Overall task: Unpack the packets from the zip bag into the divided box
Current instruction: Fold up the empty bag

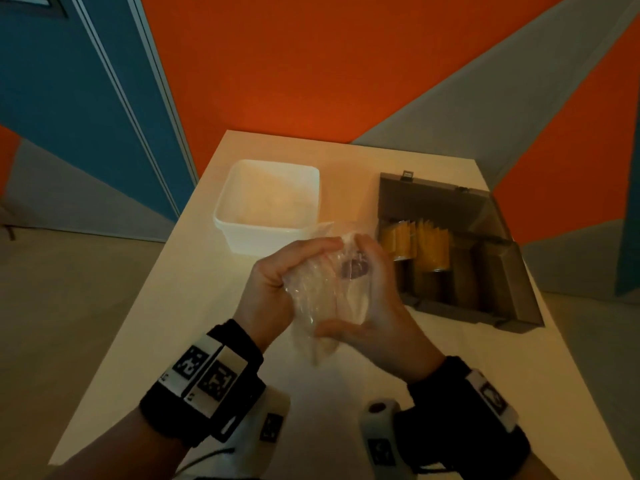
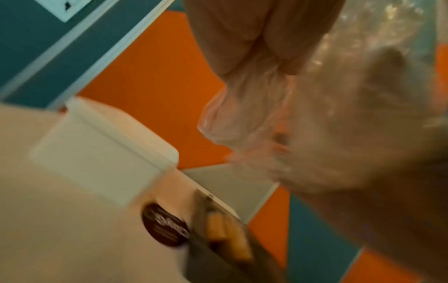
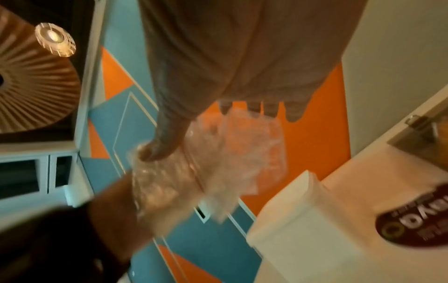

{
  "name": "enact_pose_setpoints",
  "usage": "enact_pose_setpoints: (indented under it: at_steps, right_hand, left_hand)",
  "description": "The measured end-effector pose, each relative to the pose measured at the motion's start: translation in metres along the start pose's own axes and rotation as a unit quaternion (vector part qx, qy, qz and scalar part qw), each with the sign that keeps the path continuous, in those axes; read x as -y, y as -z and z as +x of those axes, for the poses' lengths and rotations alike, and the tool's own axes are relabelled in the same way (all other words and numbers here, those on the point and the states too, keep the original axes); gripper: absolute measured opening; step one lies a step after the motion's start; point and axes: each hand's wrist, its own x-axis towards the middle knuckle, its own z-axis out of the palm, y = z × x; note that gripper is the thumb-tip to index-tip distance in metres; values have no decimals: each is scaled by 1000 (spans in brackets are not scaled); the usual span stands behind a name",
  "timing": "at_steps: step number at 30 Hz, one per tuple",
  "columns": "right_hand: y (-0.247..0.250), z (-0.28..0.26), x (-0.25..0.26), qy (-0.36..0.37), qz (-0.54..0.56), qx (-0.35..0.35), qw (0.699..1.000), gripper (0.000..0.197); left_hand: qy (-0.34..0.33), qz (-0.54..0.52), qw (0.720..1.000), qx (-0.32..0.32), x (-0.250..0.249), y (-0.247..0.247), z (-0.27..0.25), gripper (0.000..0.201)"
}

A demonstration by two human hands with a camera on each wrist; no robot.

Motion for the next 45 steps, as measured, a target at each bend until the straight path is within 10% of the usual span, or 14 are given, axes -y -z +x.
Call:
enact_pose_setpoints:
  at_steps: [7, 11, 14, 19, 23, 29, 35, 45]
  right_hand:
    - [-31, -3, 6, -10, 182, -13, 983, 82]
    - [-38, 2, 1, -45, 144, -42, 988, 53]
    - [-35, 6, -6, -109, 109, -68, 986, 37]
    - [-43, 3, 4, -112, -52, -21, 992, 21]
    - [-57, -8, 9, -75, -73, -42, 994, 28]
    - [-61, -48, -10, 3, -68, -52, 996, 87]
    - [-43, -67, -44, 11, -75, -84, 994, 45]
    - [107, -108, -132, -117, -10, -202, 972, 39]
  left_hand:
    - [179, -299, 937, 32, -14, 3, -7, 21]
    - [98, -34, 990, 94, -22, 20, 4, 45]
    - [50, 258, 934, 242, -31, 48, 7, 65]
    - [184, 208, 937, 210, -34, 59, -9, 87]
    - [190, 235, 942, 147, -12, 47, -22, 30]
    - [231, 92, 966, 75, 8, 42, -33, 26]
    - [307, 91, 937, 137, 33, 15, -55, 20]
    - [379, 229, 882, 159, 77, -43, -52, 40]
